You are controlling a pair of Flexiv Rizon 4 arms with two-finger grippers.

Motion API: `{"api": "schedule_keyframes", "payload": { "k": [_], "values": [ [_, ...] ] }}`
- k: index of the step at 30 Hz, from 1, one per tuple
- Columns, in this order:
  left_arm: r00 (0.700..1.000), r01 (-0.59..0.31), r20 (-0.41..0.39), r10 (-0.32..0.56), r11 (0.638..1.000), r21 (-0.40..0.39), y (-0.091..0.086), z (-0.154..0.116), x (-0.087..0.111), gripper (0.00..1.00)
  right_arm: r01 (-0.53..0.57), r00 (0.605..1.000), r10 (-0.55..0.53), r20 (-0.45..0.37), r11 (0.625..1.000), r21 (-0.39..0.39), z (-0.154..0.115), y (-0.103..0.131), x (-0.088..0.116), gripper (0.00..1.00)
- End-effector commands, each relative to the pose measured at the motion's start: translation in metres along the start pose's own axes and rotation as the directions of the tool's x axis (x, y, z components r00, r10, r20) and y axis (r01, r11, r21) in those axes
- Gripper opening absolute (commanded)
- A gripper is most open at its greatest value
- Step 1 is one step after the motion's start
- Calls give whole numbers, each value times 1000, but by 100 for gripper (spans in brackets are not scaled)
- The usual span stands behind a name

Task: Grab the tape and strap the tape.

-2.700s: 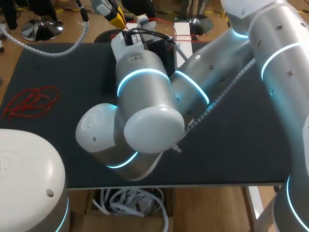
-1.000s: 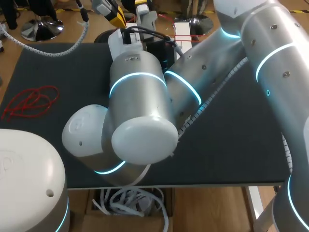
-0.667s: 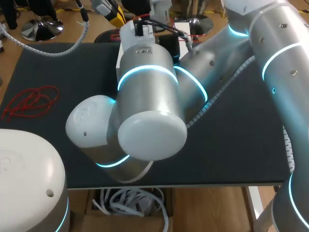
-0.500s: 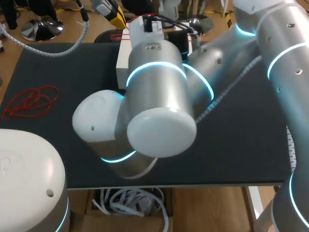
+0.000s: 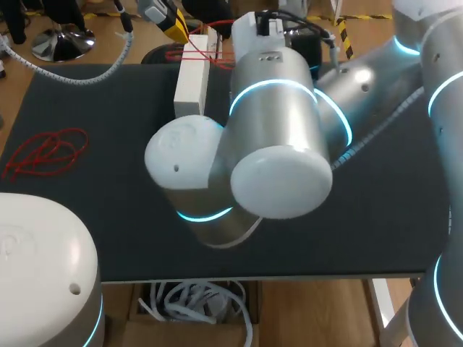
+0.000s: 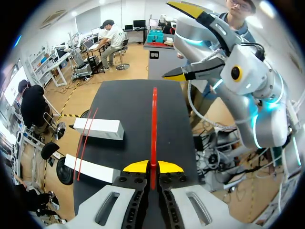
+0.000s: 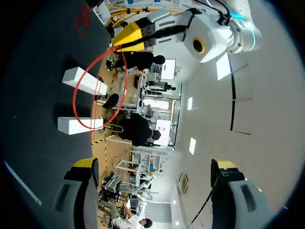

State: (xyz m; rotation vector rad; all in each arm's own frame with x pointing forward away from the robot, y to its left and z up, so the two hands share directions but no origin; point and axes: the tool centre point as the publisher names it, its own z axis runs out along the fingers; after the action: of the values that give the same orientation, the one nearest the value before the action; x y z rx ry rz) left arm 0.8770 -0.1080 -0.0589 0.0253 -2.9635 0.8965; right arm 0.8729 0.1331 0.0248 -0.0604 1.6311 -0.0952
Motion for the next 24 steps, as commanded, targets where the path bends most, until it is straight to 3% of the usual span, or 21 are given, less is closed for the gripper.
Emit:
{"api": "schedule_keyframes", "payload": {
  "k": [1,8,21,24],
  "values": [
    [1000,2,0,-2,1000,-3,0,-1,1,0,3,1000,-3,2,1000,-9,11,-14,-4,100],
    [1000,2,0,-2,1000,-3,0,-1,1,0,51,998,-52,21,998,32,17,-22,2,100],
    [1000,2,0,-2,1000,-3,0,-1,1,0,61,998,-62,28,998,33,17,-22,3,100],
    [1000,21,-22,-22,999,-27,16,1,-3,0,61,998,-62,28,998,33,17,-22,3,100]
  ]
}}
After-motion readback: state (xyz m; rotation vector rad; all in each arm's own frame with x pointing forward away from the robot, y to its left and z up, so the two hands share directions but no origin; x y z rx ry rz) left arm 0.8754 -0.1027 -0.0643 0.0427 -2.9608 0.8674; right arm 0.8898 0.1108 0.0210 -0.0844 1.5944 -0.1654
